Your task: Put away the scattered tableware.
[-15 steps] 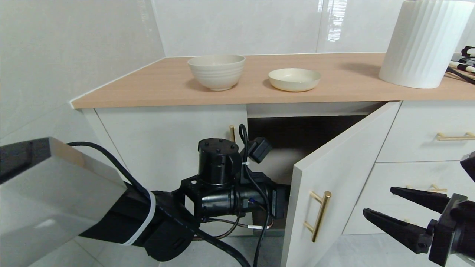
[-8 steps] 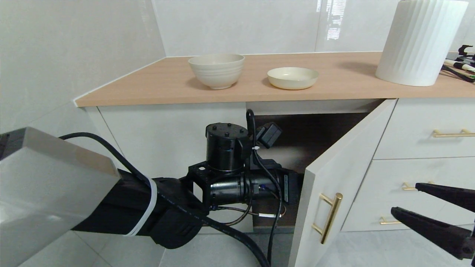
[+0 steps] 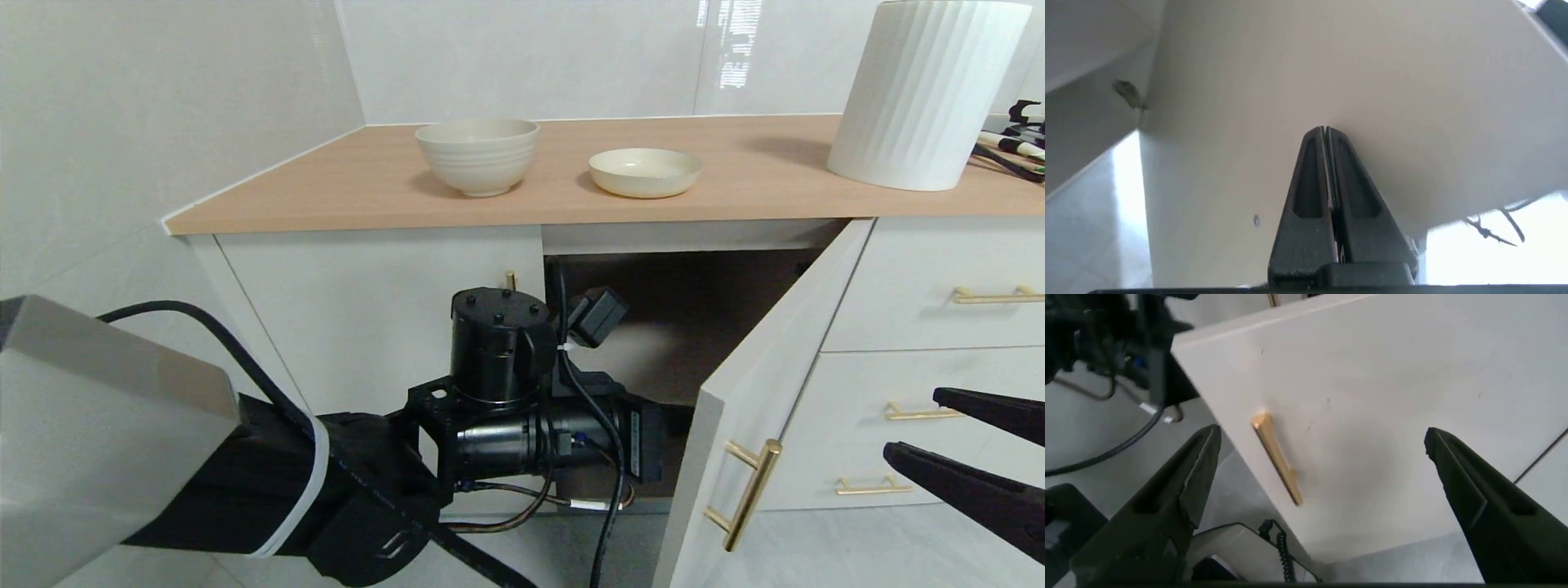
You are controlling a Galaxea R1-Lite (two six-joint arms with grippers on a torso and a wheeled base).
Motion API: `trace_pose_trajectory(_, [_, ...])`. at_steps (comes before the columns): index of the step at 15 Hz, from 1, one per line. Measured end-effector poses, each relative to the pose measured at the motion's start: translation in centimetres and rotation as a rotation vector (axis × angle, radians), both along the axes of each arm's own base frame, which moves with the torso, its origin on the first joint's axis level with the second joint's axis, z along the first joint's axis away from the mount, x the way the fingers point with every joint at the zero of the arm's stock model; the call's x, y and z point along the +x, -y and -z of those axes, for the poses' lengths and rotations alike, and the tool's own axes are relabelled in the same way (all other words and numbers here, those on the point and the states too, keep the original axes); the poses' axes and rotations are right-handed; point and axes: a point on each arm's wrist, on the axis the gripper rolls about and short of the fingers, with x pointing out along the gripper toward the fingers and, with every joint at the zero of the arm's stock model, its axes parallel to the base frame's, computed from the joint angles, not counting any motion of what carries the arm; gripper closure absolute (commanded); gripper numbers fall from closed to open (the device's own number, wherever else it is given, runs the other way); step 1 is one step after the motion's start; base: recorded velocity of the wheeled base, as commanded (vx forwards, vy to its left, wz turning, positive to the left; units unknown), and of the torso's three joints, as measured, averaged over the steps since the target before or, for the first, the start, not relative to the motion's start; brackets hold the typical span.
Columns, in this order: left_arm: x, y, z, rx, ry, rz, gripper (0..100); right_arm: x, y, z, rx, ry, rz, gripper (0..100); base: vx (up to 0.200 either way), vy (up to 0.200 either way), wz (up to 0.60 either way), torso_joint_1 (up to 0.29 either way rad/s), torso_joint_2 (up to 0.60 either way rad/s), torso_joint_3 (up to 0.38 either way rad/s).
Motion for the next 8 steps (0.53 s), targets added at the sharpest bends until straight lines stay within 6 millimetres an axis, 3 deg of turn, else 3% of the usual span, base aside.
trace_pose_trajectory(8, [0.9,1.7,0.4,-0.006,0.008,0.001,100,0.0,0.0,0.0,0.0,-0.001,0.0,0,0.0,0.0,0.0,0.0,0.0,0.0])
